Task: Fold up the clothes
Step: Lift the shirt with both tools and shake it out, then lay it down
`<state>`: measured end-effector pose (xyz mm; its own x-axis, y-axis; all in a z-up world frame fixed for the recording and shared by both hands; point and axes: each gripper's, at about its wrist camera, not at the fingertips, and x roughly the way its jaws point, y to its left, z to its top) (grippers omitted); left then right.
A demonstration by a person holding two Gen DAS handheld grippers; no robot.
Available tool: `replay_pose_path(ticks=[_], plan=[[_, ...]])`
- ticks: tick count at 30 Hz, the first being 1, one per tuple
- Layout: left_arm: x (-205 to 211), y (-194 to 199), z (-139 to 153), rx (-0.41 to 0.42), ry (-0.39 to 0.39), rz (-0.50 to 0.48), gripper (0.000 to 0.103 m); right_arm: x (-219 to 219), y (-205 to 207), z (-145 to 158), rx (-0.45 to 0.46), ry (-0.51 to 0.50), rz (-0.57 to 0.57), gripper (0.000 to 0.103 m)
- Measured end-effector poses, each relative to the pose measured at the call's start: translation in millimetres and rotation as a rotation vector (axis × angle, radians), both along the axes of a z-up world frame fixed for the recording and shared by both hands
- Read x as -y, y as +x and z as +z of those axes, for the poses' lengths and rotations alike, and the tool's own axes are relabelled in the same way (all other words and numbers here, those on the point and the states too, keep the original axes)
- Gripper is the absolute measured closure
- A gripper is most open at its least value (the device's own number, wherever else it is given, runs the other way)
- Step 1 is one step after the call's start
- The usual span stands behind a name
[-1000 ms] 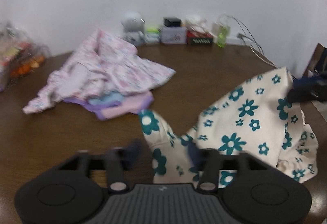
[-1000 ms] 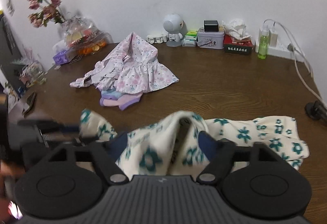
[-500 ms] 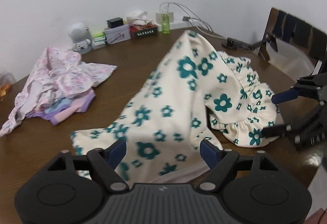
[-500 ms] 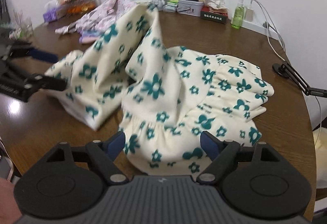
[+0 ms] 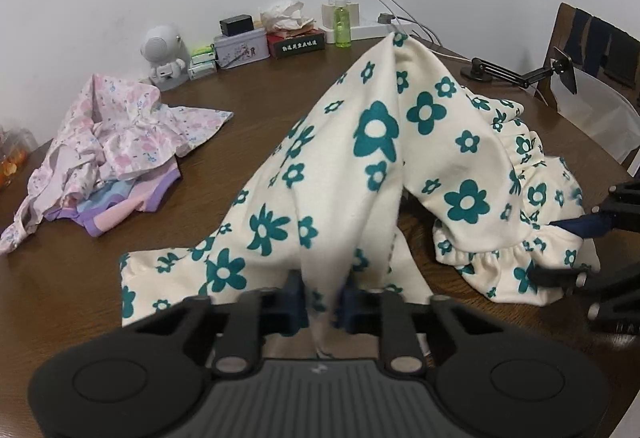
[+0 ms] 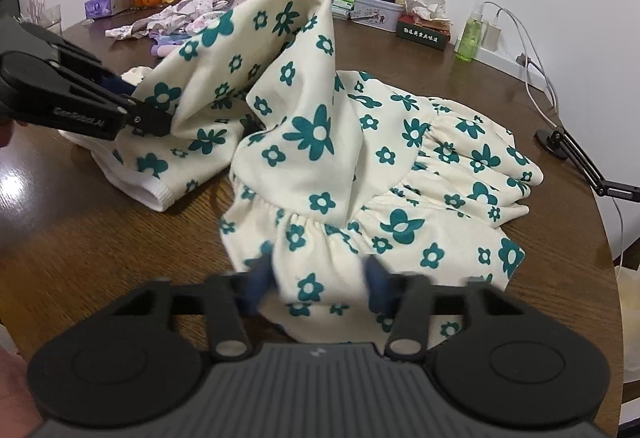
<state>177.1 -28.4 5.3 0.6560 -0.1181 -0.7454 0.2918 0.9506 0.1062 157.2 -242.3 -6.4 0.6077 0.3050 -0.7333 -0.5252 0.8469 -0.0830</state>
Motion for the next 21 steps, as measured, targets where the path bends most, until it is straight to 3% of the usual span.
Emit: replay_pose_path(ticks=[3, 5, 12, 21], plan=[[-4, -2, 1, 0.003, 0.002, -0.017, 0.101, 6, 2, 2, -0.002, 0.021, -0.008, 0.09], [-7, -4, 4, 0.013, 0.002, -0.019, 0.102, 10, 3, 4, -0.004, 0.035, -0.014, 0.097], [-22, -17, 37, 0.12, 0.072, -0.016, 0.103, 40, 10, 39, 0.104, 0.061, -0.119, 0.099], [-42, -37, 113, 0.306, 0.202, -0.005, 0.103, 54, -3, 126, 0.356, 0.049, -0.17, 0.099]])
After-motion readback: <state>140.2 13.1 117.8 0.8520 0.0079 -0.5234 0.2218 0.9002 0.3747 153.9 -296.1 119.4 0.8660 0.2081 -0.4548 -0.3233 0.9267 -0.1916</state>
